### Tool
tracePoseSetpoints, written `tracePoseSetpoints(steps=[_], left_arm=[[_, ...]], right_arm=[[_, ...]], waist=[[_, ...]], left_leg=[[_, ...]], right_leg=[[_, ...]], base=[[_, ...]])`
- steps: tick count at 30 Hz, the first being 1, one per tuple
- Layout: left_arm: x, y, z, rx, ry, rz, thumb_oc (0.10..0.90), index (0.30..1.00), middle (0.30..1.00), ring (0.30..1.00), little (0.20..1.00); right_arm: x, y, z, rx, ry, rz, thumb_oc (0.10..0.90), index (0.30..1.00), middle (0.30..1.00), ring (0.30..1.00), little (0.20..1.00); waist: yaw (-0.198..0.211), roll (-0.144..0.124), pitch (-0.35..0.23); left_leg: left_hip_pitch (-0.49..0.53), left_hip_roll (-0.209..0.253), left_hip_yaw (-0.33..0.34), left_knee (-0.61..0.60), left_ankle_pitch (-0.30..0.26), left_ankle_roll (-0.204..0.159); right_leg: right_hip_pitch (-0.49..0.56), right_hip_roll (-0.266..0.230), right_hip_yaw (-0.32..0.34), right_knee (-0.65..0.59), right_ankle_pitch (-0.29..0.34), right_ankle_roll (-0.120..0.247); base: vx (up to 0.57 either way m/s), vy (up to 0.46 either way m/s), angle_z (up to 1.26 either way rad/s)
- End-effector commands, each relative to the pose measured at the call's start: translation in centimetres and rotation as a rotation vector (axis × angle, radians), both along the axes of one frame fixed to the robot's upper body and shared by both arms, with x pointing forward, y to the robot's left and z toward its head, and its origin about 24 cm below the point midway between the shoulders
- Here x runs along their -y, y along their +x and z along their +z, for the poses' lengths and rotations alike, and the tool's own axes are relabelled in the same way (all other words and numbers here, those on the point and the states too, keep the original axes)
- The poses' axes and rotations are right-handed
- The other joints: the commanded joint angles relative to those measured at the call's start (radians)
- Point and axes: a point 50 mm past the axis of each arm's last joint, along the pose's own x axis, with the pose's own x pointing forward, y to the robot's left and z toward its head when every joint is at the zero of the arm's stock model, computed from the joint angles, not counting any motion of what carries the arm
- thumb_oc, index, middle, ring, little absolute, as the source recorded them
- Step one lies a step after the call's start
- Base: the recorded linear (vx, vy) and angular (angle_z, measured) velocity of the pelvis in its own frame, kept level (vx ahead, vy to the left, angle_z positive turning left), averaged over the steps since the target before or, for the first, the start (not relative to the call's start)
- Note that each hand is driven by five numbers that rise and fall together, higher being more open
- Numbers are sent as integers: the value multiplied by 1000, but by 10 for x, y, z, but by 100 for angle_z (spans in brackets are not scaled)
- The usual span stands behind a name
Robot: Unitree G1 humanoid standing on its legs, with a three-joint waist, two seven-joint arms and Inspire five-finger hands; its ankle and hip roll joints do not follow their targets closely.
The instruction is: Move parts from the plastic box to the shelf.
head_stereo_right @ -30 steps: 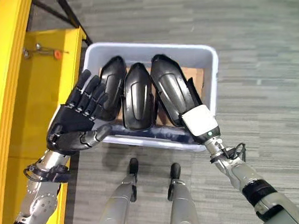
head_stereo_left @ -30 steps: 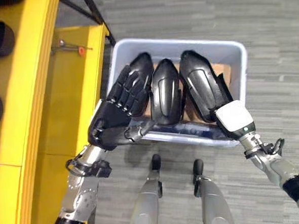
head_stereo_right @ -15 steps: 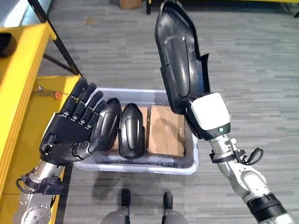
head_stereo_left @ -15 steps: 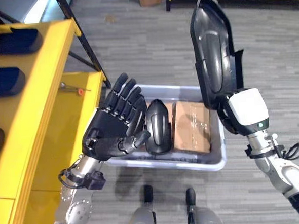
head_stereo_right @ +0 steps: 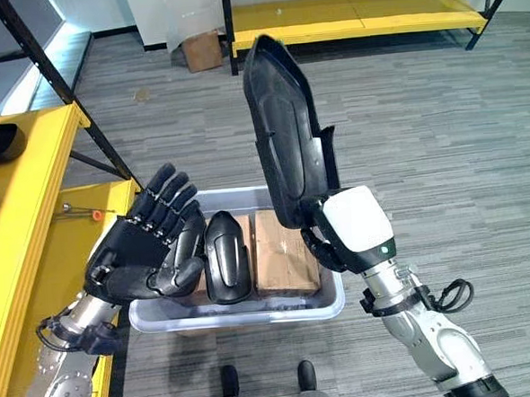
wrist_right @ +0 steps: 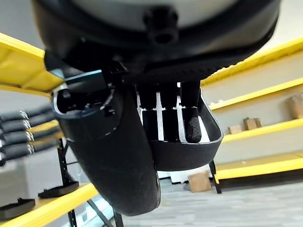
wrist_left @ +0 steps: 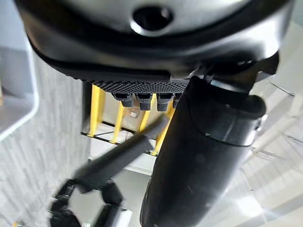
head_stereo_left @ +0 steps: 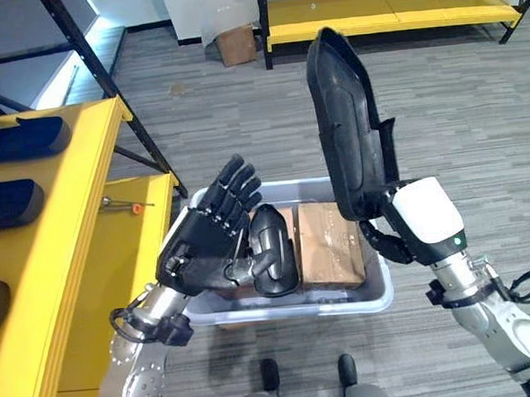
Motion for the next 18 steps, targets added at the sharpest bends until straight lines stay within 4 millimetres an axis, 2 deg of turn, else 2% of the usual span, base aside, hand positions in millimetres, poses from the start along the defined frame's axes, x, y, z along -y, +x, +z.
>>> tracePoseSetpoints(steps=[1, 4, 5, 6, 11, 14, 16, 18], left_arm=[[-4, -3, 14, 128, 20, 13, 900, 1000, 1000, 1000, 1000], [-1, -3, 12, 109, 13, -8, 900, 1000, 1000, 1000, 1000], [3, -2, 11, 93, 13, -26, 900, 1000, 1000, 1000, 1000], [5, -2, 12, 77, 3, -49, 900, 1000, 1000, 1000, 1000], [8, -7, 2, 5, -19, -67, 900, 1000, 1000, 1000, 1000], [10, -10, -2, -10, 6, -60, 900, 1000, 1000, 1000, 1000], [9, -15, -4, -25, 8, -42, 900, 1000, 1000, 1000, 1000], [10, -17, -5, -24, 7, -83, 900, 1000, 1000, 1000, 1000]], right_arm=[[-4, -4, 46, 231, 98, 90, 400, 300, 300, 300, 300], [-3, -8, 46, 236, 126, 79, 400, 300, 300, 300, 300], [-2, -11, 47, 240, 131, 71, 400, 300, 300, 300, 300], [-1, -13, 48, 242, 127, 73, 400, 300, 300, 300, 300], [-5, -12, 54, 266, 128, 123, 400, 300, 300, 300, 300], [-8, -10, 58, 271, 136, 152, 400, 300, 300, 300, 300], [-15, -13, 63, 290, 140, 223, 400, 300, 300, 300, 300], [-15, -18, 67, 325, 137, 219, 400, 300, 300, 300, 300]], waist=[[-2, -7, -155], [-11, -8, -168], [-20, -10, -178], [-20, -10, -180], [2, -2, -165], [10, 2, -160], [21, 6, -151], [11, 19, -119]], left_leg=[[15, 0, -13, -4, -109, 22], [4, -4, -46, -4, -101, 32], [-3, -17, -82, -4, -100, 39], [-9, -30, -120, -4, -96, 42], [-44, -36, -195, -4, -66, 24], [-54, -29, -213, -4, -54, 13], [-75, -17, -215, -4, -37, -1], [-114, 2, -96, 6, -18, -20]], right_leg=[[-22, -3, 0, 55, -49, 48], [-39, 50, 41, 110, -86, 22], [-47, 103, 67, 138, -122, -7], [-45, 128, 77, 143, -139, -28], [-38, 159, 81, 107, -138, -58], [-34, 169, 78, 100, -141, -66], [-34, 179, 60, 106, -155, -77], [-24, 169, -11, 122, -177, -89]], base=[[-61, -3, -7], [-54, -56, 19], [-108, -165, 84], [-80, -153, 108], [-111, -174, 53], [-83, -134, 19], [-149, -144, 14], [-241, -85, 56]])
